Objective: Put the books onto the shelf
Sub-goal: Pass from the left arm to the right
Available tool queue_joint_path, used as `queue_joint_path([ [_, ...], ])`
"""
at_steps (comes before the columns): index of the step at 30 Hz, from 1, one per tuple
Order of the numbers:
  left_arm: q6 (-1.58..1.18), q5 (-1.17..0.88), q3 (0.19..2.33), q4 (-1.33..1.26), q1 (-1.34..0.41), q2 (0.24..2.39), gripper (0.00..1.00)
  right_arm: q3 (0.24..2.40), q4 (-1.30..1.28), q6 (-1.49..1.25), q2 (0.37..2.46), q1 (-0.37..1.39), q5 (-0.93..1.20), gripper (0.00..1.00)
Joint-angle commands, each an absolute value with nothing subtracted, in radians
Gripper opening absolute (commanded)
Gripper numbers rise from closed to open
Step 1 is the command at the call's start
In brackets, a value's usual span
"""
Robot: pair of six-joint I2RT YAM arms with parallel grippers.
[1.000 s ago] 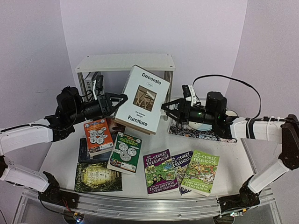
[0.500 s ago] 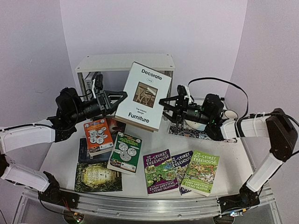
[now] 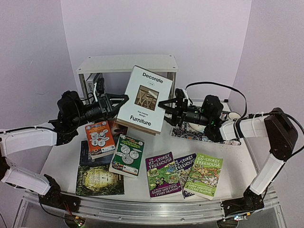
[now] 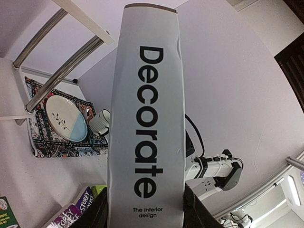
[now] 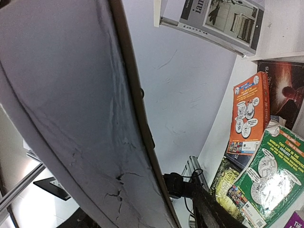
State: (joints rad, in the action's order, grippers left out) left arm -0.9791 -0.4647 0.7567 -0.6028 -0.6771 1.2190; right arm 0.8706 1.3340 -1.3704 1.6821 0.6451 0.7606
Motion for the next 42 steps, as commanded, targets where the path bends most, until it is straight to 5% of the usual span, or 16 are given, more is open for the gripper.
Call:
queue_joint_path([
  [1,-1.023,-0.544,0.791,-0.774,-0.696,1.209,0.32,0.911,1.746,-1.348,1.654,0.663,0.806,0.58],
  [9,-1.020,-0.559,0.811,-0.781,-0.696,1.220,0.35,0.900,1.745,-1.311,1.594,0.675,0.831,0.43],
  [15,-0.966,-0.546,0.796,-0.779,-0.696,1.195,0.57,0.881,1.743,-1.297,1.579,0.675,0.851,0.26],
  [25,-0.975,-0.668,0.844,-0.749,-0.656,1.229,0.68,0.871,1.740,-1.284,1.568,0.676,0.909,0.29],
  [42,-0.962,-0.955,1.008,-0.544,-0.574,1.339,0.59,0.877,1.710,-1.280,1.586,0.675,1.018,0.30],
])
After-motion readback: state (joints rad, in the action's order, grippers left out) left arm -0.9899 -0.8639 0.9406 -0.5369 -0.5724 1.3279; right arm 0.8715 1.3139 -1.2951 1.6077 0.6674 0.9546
